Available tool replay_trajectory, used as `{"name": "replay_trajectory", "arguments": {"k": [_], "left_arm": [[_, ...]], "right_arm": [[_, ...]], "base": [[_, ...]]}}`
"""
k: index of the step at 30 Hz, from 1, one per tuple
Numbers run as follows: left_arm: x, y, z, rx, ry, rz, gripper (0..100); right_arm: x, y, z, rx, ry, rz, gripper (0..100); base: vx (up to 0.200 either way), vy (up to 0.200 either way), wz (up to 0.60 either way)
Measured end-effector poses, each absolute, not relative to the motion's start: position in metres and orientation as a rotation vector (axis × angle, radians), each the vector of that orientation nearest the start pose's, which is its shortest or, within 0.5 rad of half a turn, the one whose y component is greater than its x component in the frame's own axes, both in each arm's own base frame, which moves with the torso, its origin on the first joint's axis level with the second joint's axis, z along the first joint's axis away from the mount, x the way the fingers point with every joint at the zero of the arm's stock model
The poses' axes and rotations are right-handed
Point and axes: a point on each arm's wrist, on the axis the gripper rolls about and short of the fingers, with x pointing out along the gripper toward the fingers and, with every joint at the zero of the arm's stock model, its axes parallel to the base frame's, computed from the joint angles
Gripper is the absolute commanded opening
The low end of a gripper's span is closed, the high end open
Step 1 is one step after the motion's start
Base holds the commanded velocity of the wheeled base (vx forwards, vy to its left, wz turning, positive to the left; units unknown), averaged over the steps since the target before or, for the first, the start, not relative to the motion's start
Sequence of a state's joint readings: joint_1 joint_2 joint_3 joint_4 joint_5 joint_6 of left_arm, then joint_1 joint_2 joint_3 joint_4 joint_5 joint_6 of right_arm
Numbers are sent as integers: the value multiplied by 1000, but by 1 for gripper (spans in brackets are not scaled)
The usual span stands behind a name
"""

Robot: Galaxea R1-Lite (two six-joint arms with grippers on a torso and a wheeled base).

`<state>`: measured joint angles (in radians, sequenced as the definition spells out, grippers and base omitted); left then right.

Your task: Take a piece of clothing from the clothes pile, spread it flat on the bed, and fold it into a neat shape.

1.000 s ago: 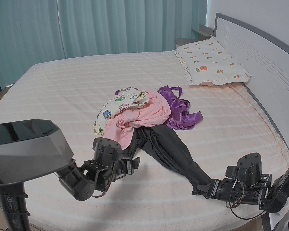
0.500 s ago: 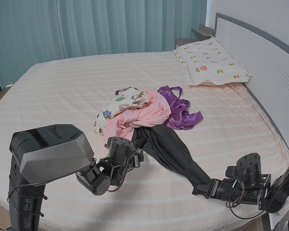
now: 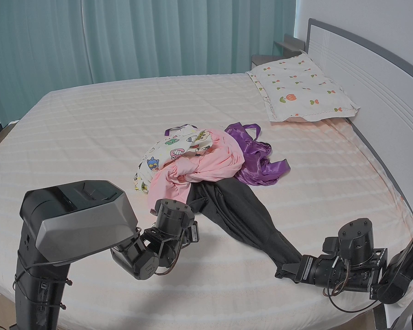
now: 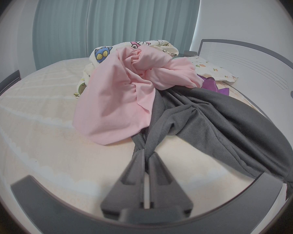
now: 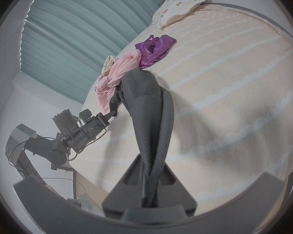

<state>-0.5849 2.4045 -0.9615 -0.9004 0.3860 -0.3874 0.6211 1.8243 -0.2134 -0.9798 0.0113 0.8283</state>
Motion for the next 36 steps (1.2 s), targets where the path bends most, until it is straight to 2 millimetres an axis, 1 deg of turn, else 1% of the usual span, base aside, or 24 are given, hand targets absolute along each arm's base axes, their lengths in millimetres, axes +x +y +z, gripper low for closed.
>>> {"name": "replay_trajectory", "arguments": {"k": [4, 7, 9, 11, 12, 14, 17, 20, 21, 22, 27, 28, 29, 31, 34, 36], "left_arm": [[332, -212, -12, -133, 532, -91, 0], [322, -207, -3, -155, 538, -86, 0], [317, -204, 5, -178, 533, -84, 0], [309, -201, 19, -213, 519, -87, 0], [307, -200, 23, -222, 514, -88, 0], [299, -196, 38, -249, 495, -97, 0], [288, -192, 63, -291, 450, -118, 0], [278, -188, 93, -338, 384, -144, 0], [277, -187, 98, -346, 372, -148, 0], [274, -186, 108, -362, 348, -158, 0], [263, -178, 149, -431, 238, -192, 0], [260, -175, 161, -451, 203, -200, 0], [257, -173, 168, -464, 180, -205, 0], [246, -163, 194, -504, 107, -223, 0], [237, -156, 207, -524, 67, -231, 0], [232, -152, 208, -527, 64, -232, 0]], "right_arm": [[184, 132, 52, 585, 816, 317, 0], [184, 132, 54, 589, 807, 320, 0], [185, 132, 56, 598, 791, 330, 0], [185, 132, 61, 619, 743, 355, 0], [186, 132, 63, 625, 727, 364, 0], [187, 133, 72, 655, 652, 403, 0], [188, 134, 89, 696, 519, 471, 0], [191, 133, 109, 703, 396, 519, 0], [192, 133, 113, 703, 372, 526, 0], [194, 132, 121, 704, 331, 538, 0], [205, 132, 170, 728, 122, 596, 0], [206, 130, 184, 732, 82, 609, 0], [206, 130, 191, 734, 62, 618, 0], [201, 125, 212, 728, 37, 652, 0], [193, 120, 223, 725, 25, 679, 0], [188, 117, 223, 723, 27, 693, 0]], "base": [[0, 0, 0], [0, 0, 0], [0, 0, 0], [0, 0, 0], [0, 0, 0], [0, 0, 0], [0, 0, 0], [0, 0, 0], [0, 0, 0], [0, 0, 0], [0, 0, 0], [0, 0, 0], [0, 0, 0], [0, 0, 0], [0, 0, 0], [0, 0, 0]]}}
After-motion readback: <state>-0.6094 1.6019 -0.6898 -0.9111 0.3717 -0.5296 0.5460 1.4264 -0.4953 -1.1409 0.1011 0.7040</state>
